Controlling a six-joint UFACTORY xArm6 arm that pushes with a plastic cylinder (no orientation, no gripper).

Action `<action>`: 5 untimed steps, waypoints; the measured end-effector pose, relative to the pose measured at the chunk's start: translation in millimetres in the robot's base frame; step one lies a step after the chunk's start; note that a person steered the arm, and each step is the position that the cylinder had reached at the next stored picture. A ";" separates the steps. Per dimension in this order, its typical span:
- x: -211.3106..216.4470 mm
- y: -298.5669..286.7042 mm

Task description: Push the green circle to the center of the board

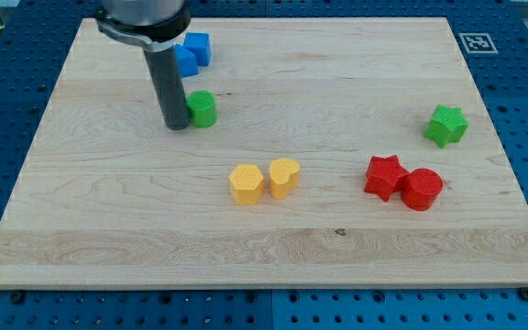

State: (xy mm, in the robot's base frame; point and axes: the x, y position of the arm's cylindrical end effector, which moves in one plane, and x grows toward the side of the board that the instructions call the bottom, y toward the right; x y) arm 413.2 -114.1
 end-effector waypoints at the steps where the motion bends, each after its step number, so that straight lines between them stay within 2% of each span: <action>1: -13.5 -8.5; 2: -30.0 -20.0; 5: -28.5 34.0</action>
State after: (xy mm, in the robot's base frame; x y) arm 384.8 -80.1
